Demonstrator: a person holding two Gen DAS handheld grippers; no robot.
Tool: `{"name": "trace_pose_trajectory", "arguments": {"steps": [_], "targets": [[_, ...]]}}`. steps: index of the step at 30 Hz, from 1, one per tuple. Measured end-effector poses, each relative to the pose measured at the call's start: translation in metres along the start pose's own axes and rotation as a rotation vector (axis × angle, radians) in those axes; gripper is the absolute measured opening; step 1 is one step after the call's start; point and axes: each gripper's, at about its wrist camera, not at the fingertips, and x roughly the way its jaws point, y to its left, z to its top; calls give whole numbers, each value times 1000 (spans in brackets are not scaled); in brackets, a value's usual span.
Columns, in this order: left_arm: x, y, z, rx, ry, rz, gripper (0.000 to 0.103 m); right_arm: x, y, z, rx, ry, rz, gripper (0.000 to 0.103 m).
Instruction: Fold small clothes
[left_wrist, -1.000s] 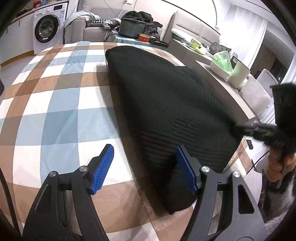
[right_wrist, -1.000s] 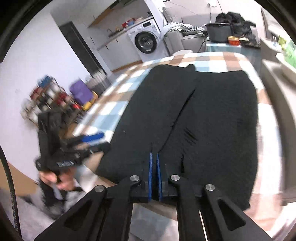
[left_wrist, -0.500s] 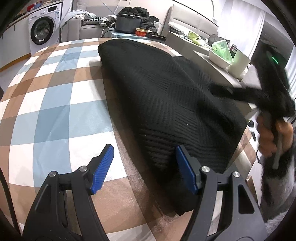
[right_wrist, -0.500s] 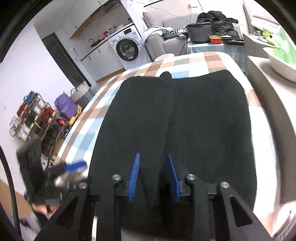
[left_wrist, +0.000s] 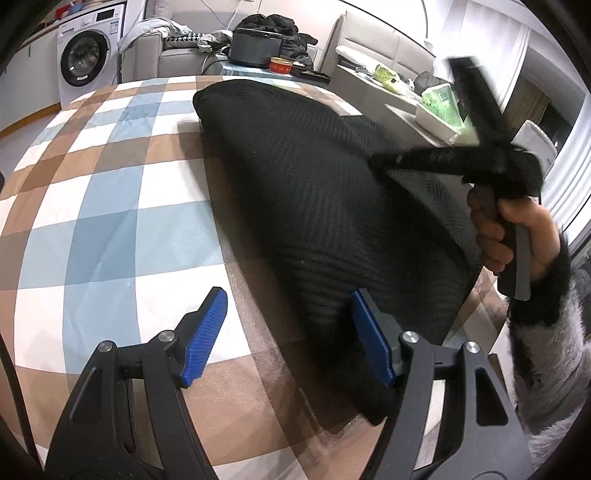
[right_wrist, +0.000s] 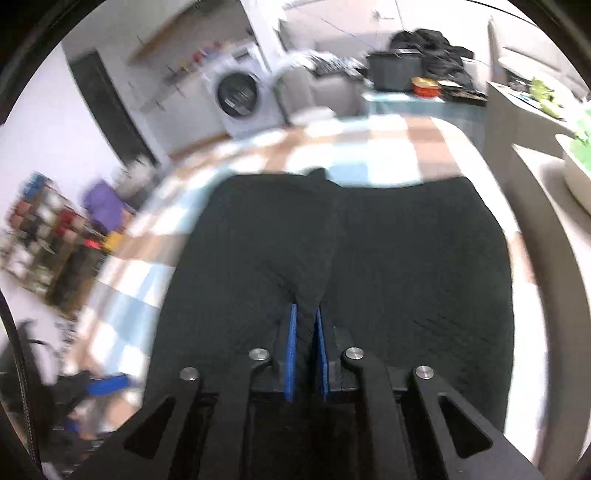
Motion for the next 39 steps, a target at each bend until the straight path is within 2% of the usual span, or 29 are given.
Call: {"name": "trace_pose_trajectory", "arguments": {"steps": [1, 3, 7, 10, 13, 16, 18, 21, 24, 25, 26, 28, 30, 33, 36, 37, 39], "targets": [[0, 0, 0, 2, 0, 2, 66, 5, -5, -3, 28, 28, 20, 18], [-3, 2, -1, 2, -7, 6, 66, -4, -13, -8, 61, 3, 78, 23], [-10, 11, -1, -35, -20, -5, 66, -36, -25, -34, 70, -7, 154, 42], [-13, 14, 0, -55, -23, -27, 66, -50, -34, -62, 108, 26, 213, 42], [-16, 7, -1, -41, -29, -27, 66, -72, -33, -90, 105, -12, 217, 42], [-24, -8, -1, 4, -51, -32, 66, -86, -19, -104, 55, -39, 279, 41], [-25, -17, -1, 35, -57, -42, 66, -87, -5, -111, 6, -40, 309, 41], [-16, -28, -2, 63, -40, -29, 67, -69, 8, -114, -34, 2, 282, 41], [1, -34, -6, 91, 8, 7, 67, -51, 9, -113, -29, 39, 259, 27], [5, -35, -8, 100, 18, 18, 67, -51, 9, -111, -32, 36, 265, 13], [7, -36, -9, 105, 22, 19, 67, -55, 11, -110, -41, 32, 274, 5], [8, -35, -10, 102, 27, 16, 67, -70, 16, -109, -71, -3, 294, 5], [8, -33, -11, 97, 28, 5, 68, -81, 21, -108, -89, -13, 271, 5], [9, -32, -10, 98, 29, 7, 68, -70, 23, -112, -99, 28, 226, 5], [9, -32, -10, 103, 31, 9, 68, -59, 9, -119, -47, 67, 247, 19], [8, -32, -10, 105, 32, 9, 68, -57, 7, -119, -41, 61, 254, 28], [8, -32, -10, 111, 33, 9, 68, -55, 4, -120, -51, 51, 273, 29]]}}
